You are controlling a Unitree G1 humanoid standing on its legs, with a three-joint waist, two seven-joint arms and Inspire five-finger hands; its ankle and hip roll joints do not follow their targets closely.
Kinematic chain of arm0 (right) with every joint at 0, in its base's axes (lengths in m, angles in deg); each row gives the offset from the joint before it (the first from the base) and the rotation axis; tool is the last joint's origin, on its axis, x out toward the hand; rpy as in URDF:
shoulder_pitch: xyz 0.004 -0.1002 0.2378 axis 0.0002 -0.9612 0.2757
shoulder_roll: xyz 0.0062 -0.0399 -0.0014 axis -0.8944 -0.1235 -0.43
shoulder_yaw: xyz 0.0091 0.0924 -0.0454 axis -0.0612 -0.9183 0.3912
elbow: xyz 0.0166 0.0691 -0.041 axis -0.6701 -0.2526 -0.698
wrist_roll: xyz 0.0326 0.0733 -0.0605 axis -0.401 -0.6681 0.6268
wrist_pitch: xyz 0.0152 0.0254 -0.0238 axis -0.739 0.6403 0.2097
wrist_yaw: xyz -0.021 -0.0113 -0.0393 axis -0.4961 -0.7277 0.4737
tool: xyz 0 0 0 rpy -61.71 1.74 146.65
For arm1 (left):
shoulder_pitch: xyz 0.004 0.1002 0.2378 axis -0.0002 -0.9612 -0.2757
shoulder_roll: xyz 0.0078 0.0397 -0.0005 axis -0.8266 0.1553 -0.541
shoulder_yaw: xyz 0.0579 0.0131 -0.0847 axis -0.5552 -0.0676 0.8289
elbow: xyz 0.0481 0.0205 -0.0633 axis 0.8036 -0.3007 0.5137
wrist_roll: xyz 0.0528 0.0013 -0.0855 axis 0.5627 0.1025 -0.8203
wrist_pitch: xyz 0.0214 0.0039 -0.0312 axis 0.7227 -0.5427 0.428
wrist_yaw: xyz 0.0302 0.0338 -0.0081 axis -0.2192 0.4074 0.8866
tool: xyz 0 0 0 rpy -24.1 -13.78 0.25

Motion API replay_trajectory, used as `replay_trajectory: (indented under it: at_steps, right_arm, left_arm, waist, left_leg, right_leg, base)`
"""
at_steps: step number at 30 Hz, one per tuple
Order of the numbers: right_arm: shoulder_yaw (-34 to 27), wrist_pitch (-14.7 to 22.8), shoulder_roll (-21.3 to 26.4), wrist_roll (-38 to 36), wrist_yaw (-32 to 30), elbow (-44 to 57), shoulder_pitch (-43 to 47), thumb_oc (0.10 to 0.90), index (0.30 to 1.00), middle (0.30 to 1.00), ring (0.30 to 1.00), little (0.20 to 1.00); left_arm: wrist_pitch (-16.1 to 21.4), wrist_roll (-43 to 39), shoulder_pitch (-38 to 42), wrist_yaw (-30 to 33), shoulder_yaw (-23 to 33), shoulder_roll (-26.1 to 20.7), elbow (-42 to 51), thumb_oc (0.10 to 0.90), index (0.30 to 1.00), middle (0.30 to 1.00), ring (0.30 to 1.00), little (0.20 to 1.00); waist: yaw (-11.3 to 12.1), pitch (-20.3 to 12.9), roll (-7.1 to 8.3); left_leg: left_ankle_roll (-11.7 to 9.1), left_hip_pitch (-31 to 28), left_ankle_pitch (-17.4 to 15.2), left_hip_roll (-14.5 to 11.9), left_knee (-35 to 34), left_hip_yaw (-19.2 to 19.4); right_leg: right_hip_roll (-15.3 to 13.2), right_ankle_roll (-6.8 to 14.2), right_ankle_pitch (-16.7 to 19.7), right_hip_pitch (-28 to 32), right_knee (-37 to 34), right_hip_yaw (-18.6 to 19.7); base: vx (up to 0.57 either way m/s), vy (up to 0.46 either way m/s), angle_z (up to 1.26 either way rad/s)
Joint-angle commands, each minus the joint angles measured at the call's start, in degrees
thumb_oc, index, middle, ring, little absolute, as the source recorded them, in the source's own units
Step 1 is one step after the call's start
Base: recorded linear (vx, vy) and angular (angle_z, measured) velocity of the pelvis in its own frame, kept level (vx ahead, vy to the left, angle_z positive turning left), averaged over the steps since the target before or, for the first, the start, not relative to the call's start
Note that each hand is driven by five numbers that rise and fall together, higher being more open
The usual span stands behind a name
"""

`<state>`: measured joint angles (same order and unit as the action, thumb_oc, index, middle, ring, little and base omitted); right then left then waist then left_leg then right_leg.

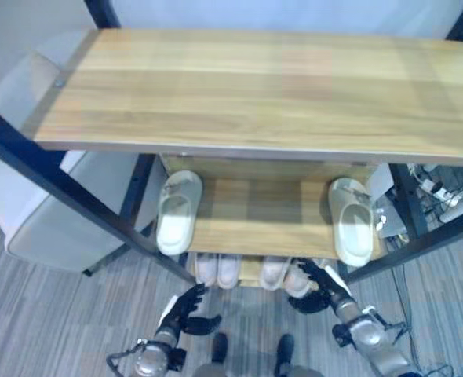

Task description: Arrange the slippers neatly on the shoe rack.

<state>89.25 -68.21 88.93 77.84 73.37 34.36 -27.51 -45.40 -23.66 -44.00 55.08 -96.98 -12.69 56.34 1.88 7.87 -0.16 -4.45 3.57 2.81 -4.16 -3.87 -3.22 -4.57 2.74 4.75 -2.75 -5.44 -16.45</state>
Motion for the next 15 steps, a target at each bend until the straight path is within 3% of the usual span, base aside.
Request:
replay_trajectory:
  at_steps: [1, 7, 15]
  right_arm:
    - [0.31, 3.66, 0.39, 1.90, 0.20, 3.42, -0.99, 0.800, 0.900, 0.900, 0.900, 0.900]
    - [0.78, 3.30, 0.34, 2.31, 0.75, 4.06, -2.16, 0.800, 0.900, 0.900, 0.900, 0.900]
    - [4.31, 2.45, -1.03, -2.02, 5.27, 8.33, -2.26, 0.800, 0.900, 0.900, 0.900, 0.900]
  left_arm:
    - [2.68, 2.22, 2.34, -0.72, -1.70, 0.69, -0.33, 0.800, 0.900, 0.900, 0.900, 0.900]
    - [2.58, 4.36, 2.10, -1.05, -2.45, 1.38, 0.20, 0.800, 0.900, 0.900, 0.900, 0.900]
    - [1.79, 6.93, 2.92, -0.53, -3.14, 2.95, -6.36, 0.800, 0.900, 0.900, 0.900, 0.900]
  waist:
    - [1.08, -3.63, 0.67]
    - [0.91, -4.53, 0.76]
    - [1.31, -5.12, 0.85]
  left_leg:
    - [-3.73, 2.11, 2.32, 0.66, -1.13, -0.09]
    - [-4.41, 2.06, 2.10, 0.91, -1.13, 1.27]
    - [-4.39, -0.09, 1.39, 0.67, -1.13, 1.77]
  right_leg:
    - [0.03, 3.75, -4.72, 2.75, 0.47, -0.75]
    - [-0.67, 4.54, -4.40, 3.06, 0.44, -1.31]
    - [-0.70, 4.72, -4.48, 4.74, 0.44, -0.64]
  base:
    - [0.06, 0.006, 0.05]
    - [0.01, 0.001, 0.00]
    - [0.01, 0.003, -0.01]
